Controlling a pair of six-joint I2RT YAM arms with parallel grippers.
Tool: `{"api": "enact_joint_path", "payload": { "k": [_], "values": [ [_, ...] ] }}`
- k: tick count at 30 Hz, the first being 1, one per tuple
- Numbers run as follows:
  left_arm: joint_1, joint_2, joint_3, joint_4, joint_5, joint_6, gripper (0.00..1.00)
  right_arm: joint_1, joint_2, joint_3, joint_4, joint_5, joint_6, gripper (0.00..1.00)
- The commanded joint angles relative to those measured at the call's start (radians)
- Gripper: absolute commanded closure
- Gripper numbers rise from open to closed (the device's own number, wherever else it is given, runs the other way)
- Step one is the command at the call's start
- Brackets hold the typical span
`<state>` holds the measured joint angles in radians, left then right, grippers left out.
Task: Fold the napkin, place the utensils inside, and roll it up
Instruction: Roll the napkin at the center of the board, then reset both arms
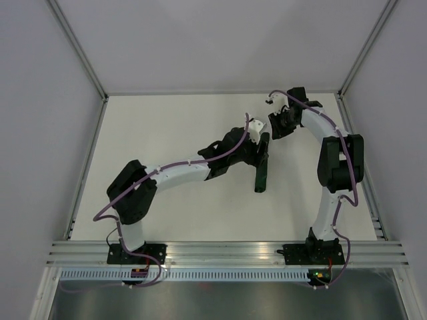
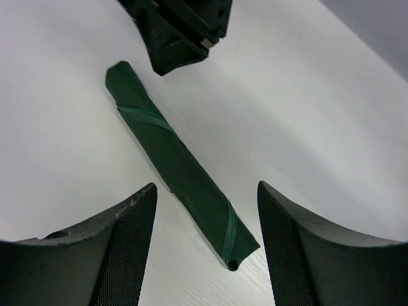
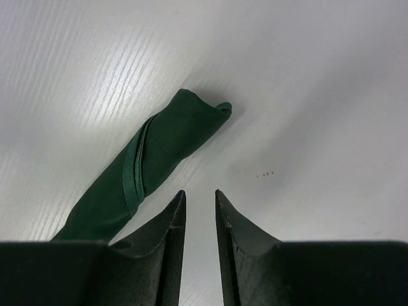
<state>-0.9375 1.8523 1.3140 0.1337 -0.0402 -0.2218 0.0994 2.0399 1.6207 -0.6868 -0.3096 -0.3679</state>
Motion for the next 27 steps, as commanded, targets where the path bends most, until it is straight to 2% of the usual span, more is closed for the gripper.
{"api": "enact_joint_path", "payload": {
  "k": [1, 5, 7, 12, 20, 26, 27],
  "values": [
    [0.003, -0.137, -0.01, -0.04, -0.049, -0.056, 0.31, -0.033, -0.116, -0.018, 0.003, -0.003, 0.055, 0.69],
    [0.005, -0.284, -0.111, -0.037, -0.101, -0.086, 0.3, -0.088, -0.289, -0.073, 0.001, -0.039, 0.06, 0.69],
    [0.008, -0.381, -0.181, -0.04, -0.137, -0.105, 0.29, -0.125, -0.36, -0.102, 0.01, -0.084, 0.075, 0.64],
    [0.012, -0.58, -0.318, -0.081, -0.185, -0.133, 0.27, -0.197, -0.564, -0.188, -0.005, -0.138, 0.093, 0.58],
    [0.02, -0.866, -0.518, -0.128, -0.27, -0.137, 0.23, -0.234, -0.892, -0.43, 0.099, -0.063, 0.122, 0.5],
    [0.031, -0.926, -0.512, -0.189, -0.28, -0.122, 0.22, -0.236, -0.937, -0.481, 0.136, -0.062, 0.152, 0.47],
    [0.031, -0.927, -0.507, -0.193, -0.28, -0.117, 0.22, -0.237, -0.935, -0.479, 0.139, -0.062, 0.153, 0.41]
  ]
}}
